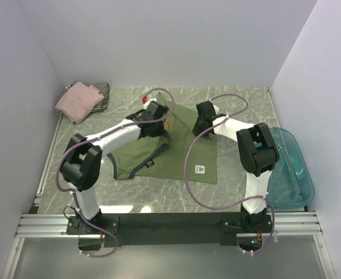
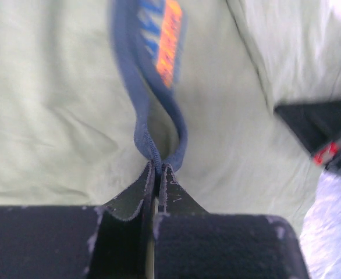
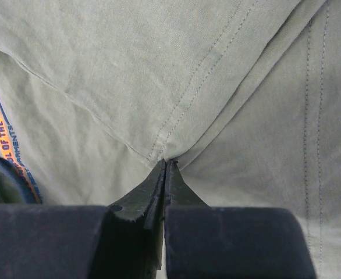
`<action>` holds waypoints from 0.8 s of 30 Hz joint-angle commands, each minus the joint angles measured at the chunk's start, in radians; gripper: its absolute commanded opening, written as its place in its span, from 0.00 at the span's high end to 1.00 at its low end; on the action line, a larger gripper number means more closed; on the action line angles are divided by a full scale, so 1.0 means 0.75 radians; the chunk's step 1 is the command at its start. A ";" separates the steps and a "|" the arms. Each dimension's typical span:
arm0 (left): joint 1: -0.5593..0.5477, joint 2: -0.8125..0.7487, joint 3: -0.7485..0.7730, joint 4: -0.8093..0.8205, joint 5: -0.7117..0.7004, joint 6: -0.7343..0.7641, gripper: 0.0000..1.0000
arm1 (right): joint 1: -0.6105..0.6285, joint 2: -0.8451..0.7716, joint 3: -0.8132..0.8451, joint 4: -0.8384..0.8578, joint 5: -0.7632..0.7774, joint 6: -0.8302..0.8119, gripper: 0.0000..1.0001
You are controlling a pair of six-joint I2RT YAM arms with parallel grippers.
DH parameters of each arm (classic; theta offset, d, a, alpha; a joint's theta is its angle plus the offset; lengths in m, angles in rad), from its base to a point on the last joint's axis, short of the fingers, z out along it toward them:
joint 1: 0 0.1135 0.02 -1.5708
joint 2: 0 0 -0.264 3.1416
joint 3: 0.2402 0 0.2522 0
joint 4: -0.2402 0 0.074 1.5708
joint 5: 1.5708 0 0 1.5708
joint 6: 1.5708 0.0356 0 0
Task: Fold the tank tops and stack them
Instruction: Flatten the tank top out
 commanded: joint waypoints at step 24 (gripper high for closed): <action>0.714 0.236 0.465 0.451 -0.031 0.252 0.99 | -0.369 0.358 0.960 -0.094 -0.152 -0.046 1.00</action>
